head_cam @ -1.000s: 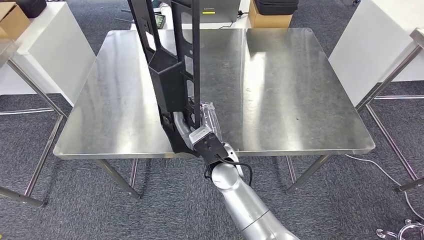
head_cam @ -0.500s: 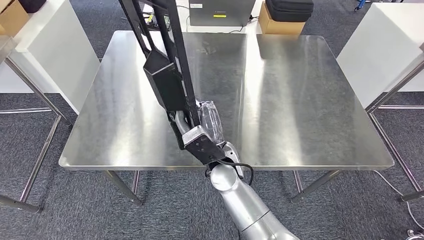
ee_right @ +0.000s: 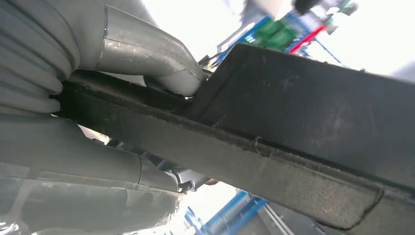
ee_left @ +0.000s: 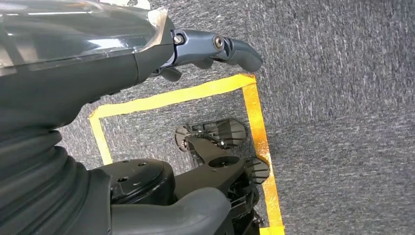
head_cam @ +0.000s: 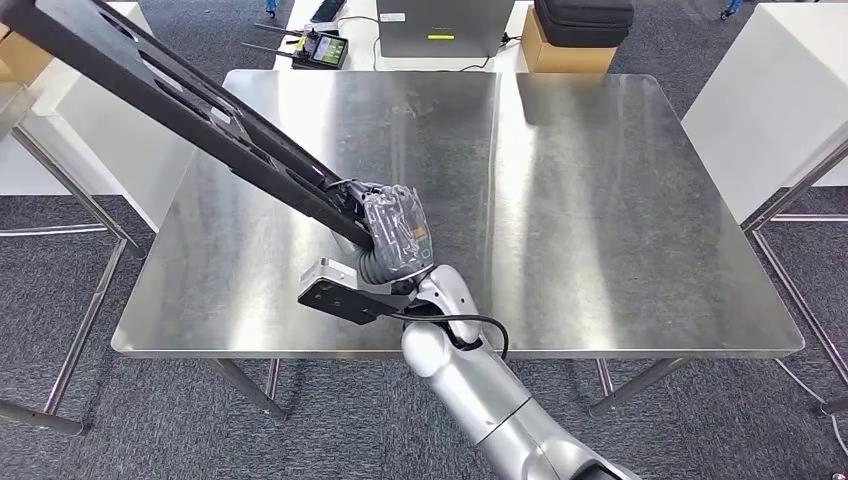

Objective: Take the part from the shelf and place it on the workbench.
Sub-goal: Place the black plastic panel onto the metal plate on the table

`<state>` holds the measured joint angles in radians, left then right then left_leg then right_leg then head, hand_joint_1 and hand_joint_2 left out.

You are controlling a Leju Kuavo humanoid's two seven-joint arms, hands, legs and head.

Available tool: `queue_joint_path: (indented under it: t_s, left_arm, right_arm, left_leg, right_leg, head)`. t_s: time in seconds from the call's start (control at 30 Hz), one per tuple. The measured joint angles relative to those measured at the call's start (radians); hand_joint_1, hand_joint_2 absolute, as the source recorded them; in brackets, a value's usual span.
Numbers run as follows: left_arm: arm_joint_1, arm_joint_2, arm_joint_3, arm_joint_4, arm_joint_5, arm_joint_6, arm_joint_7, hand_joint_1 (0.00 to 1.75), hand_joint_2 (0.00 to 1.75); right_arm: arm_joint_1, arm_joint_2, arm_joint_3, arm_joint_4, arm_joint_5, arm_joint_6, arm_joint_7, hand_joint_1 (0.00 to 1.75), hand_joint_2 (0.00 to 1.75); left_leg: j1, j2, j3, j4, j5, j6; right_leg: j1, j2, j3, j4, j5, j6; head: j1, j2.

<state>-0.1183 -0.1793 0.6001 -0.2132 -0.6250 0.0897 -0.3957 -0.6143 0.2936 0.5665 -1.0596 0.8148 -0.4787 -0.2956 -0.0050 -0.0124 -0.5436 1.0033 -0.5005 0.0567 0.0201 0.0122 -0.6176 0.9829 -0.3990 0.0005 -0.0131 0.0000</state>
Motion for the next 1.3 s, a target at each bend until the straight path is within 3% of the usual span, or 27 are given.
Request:
queue_joint_path:
  t_s: [0.27,0.5,0.73,1.3]
  left_arm:
    - [-0.02,0.001,-0.002,0.0,-0.033,-0.016,0.027,0.0,1.75]
    - [-0.035,0.001,-0.004,0.0,-0.043,-0.021,0.047,0.0,1.75]
    - [-0.04,0.001,-0.005,0.0,-0.044,-0.034,0.05,0.0,1.75]
    - [-0.038,0.001,-0.004,0.0,-0.029,-0.056,0.037,0.0,1.75]
  right_arm:
    - [-0.155,0.043,0.103,0.187,0.246,0.046,0.227,1.75,1.75]
    - [-0.303,0.043,0.231,0.417,0.34,0.103,0.442,1.75,1.75]
    - [-0.388,0.038,0.282,0.628,0.391,0.215,0.554,1.75,1.75]
    - [-0.449,-0.14,0.272,0.788,0.432,0.403,0.728,1.75,1.75]
  left_leg:
    - [0.002,0.004,0.003,-0.006,0.003,-0.006]
    - [0.003,0.004,0.004,-0.006,0.006,-0.01]
    - [0.002,0.004,0.005,-0.005,0.006,-0.009]
    - [-0.002,0.003,0.005,-0.005,0.006,-0.009]
  right_leg:
    - [0.002,0.003,-0.001,0.0,-0.001,-0.002]
    - [0.002,0.002,0.001,0.0,0.0,-0.003]
    - [0.001,0.002,0.001,0.001,0.001,-0.004]
    - [-0.001,0.001,0.002,0.0,0.002,-0.004]
  head:
    - [0.0,0.0]
    - [0.0,0.0]
    - [0.0,0.0]
    - [0.0,0.0]
